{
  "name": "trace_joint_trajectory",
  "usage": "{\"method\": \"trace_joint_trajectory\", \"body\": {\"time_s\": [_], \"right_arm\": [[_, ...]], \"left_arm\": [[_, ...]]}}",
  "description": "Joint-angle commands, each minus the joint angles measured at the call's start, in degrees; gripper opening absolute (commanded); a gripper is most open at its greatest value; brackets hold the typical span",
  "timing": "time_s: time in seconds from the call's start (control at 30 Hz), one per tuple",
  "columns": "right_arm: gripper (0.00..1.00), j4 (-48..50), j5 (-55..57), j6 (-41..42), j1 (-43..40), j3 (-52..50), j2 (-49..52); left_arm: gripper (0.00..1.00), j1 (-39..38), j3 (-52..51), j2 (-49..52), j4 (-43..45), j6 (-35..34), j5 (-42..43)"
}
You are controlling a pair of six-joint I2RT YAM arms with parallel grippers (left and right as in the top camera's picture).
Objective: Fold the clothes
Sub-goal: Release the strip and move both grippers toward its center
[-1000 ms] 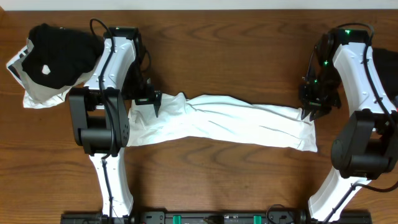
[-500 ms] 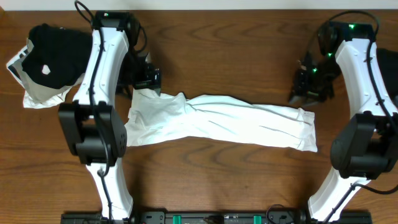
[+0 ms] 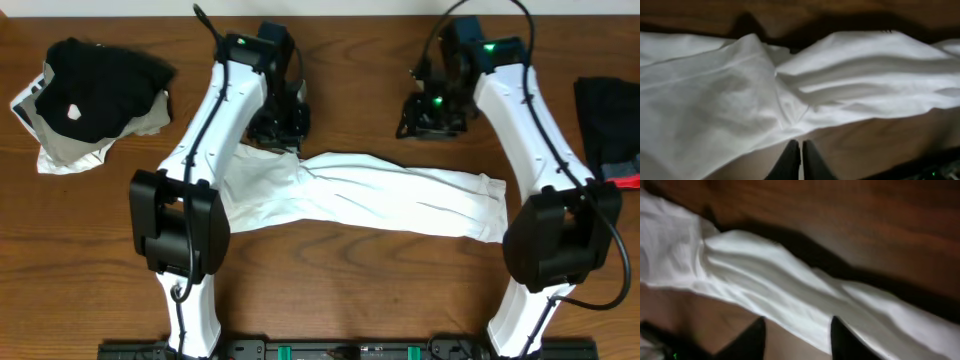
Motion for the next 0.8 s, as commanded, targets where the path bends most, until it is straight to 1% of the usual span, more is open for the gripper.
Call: {"method": "trace_joint_trajectory", "body": {"time_s": [0.0,0.17,0.23,0.43,0.67,0.77], "right_arm": [[0.3,1.7,1.9,7.1,1.7,0.7,1.2],[0.07,4.9,2.0,10.2,4.7,0.3,3.8],[0.01,5.5,2.0,10.5,5.8,0.3,5.1],[0.01,6.9,5.7,11.8,9.0,0.3,9.4],[0.01,8.0,6.2,12.5,10.6,0.3,12.5],[0.01,7.7,6.2,12.4,11.3,0.3,12.5]], "left_arm": [[0.06,0.8,-3.5,0.5,2.3,-3.5,0.1],[0.06,0.8,-7.8,0.5,5.9,-3.4,0.1],[0.06,0.8,-8.7,0.5,6.6,-3.0,0.1],[0.06,0.8,-9.2,0.5,6.8,-2.3,-0.4],[0.06,0.8,-9.2,0.5,6.8,-2.3,-0.4],[0.06,0.8,-9.2,0.5,6.8,-2.3,-2.0]]}}
